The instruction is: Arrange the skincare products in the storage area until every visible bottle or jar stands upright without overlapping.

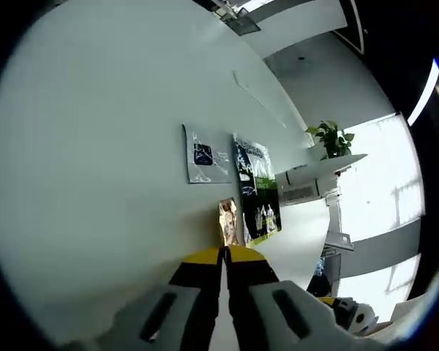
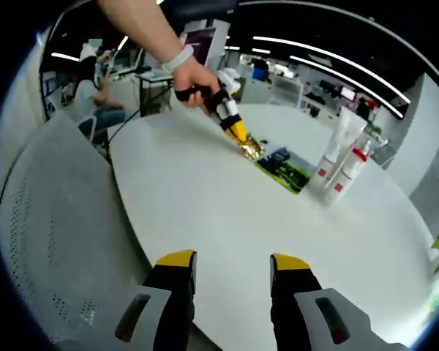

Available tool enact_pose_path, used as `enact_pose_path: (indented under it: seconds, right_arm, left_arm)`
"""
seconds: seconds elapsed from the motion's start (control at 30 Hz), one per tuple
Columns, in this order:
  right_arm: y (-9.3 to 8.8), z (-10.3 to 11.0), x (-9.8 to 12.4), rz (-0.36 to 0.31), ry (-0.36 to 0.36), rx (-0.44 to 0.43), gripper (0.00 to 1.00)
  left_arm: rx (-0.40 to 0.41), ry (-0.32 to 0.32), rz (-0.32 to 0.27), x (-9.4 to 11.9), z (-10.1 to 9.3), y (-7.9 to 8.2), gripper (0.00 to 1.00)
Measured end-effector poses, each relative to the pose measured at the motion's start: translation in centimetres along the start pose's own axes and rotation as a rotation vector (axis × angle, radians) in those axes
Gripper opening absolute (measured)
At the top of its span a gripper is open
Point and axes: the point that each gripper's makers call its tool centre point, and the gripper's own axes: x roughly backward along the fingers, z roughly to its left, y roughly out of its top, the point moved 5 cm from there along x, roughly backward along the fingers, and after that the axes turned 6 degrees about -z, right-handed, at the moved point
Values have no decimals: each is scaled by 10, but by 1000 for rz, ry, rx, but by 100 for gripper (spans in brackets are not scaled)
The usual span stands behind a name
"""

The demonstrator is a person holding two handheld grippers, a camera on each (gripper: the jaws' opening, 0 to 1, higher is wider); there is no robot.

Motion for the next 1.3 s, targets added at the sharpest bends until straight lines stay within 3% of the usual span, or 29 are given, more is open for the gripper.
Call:
enact_pose_path:
  seconds: [0.43,0.73,1.03,1.17,1.3]
  right_arm:
    - [-1,2,-2,5,18,-14,41]
    - [0,3,-1,-5,24,-25,41]
    - [0,4,-1,-2,27,-22,41]
    - [1,2,-1,-1,20,-23,41]
    - [2,1,0,-9,16,-25,42]
  left_arm:
    - [-85,72,44,-4,7,9,0]
    - [-36,116,55,4,16,19,3]
    - [28,117,48,12,17,24,15]
    - [68,100,3,18,12,29,27]
    - [42,91,-39,29,9,33,37]
